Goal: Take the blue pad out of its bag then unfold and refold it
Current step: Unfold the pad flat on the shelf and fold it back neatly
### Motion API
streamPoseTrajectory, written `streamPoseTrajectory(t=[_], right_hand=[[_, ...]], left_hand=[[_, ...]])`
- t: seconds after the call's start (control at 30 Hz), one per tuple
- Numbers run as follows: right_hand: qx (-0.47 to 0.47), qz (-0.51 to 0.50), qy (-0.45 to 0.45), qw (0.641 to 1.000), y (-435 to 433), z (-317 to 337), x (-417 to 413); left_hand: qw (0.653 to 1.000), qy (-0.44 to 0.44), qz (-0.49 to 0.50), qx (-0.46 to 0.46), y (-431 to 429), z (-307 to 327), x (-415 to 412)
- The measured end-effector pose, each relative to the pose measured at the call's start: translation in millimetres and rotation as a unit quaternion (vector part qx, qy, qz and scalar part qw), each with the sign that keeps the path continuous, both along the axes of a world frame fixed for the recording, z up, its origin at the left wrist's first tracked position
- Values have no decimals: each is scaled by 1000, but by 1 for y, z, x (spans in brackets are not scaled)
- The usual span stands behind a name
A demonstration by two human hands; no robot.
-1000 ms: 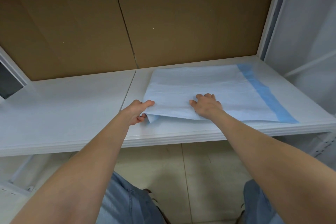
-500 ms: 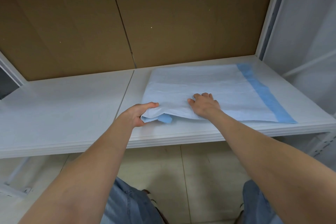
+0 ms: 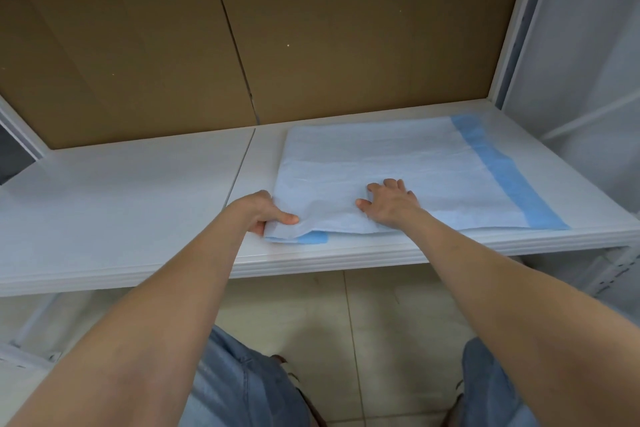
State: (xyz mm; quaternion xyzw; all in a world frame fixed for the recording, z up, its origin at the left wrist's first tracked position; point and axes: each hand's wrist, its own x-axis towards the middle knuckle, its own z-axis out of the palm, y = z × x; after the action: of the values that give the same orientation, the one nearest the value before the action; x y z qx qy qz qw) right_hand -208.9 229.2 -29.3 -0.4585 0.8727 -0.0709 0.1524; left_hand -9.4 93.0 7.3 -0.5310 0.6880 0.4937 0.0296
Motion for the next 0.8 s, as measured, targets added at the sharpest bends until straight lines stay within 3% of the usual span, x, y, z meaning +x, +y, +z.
streamPoseTrajectory(t=[0.17,0.27,0.4,0.6,0.8], right_hand=[[-9,52,-79,996,9,5,-17],[-38,74,-133,988,14,12,-26],[-43,100,-58,992,23,14,-22],[-43,155,83,983,31,16,-9],[-20,195,203,959,30,18,5]], left_hand=[[979,-131,-98,-119,0,9,-8],[897,-235,-209,-312,8,15,-17],[863,-207,-316,-337,12,4,-20],[844,-188,-328,-379,11,-5,-1],[746,-279,-359,-487,20,-3,1]])
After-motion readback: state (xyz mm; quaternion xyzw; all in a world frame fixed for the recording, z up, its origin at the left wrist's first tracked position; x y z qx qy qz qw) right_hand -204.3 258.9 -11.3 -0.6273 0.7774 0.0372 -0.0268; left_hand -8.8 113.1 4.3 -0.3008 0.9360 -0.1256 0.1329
